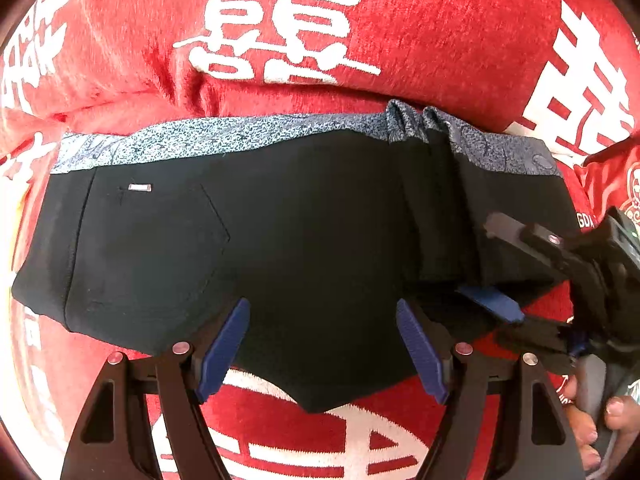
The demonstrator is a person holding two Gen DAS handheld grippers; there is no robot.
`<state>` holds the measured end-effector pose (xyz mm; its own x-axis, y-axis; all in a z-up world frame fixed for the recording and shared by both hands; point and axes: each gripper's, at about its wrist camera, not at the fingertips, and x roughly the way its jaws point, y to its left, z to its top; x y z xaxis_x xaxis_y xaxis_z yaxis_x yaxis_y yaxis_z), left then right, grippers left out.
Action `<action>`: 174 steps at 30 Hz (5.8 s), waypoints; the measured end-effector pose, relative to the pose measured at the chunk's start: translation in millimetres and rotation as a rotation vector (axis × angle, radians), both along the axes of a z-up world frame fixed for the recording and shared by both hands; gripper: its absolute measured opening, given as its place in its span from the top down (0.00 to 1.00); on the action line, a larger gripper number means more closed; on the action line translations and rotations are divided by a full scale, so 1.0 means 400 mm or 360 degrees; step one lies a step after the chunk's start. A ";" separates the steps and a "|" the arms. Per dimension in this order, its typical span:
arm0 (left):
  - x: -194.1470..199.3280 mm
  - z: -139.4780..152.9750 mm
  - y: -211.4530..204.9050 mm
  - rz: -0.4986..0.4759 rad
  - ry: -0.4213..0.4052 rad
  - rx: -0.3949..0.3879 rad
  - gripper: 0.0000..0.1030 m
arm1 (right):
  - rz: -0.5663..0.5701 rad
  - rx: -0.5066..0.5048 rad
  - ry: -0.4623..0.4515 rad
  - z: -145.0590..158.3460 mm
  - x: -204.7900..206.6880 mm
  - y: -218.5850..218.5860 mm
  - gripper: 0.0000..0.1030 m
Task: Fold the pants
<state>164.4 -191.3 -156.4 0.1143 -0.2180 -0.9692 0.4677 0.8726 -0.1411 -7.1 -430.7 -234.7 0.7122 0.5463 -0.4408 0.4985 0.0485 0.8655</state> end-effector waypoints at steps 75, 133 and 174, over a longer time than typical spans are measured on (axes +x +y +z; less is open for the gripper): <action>0.065 0.001 0.343 0.0297 0.0145 0.0173 0.00 | 0.1155 -0.1447 0.0437 0.286 0.137 0.319 0.23; 0.243 -0.137 0.599 0.0940 0.0276 -0.0774 0.01 | 0.1490 -0.1479 0.0326 0.236 0.277 0.528 0.23; 0.055 0.025 0.249 -0.0065 -0.0701 0.0246 0.67 | 0.2250 -0.1131 0.0262 0.260 0.760 0.786 0.83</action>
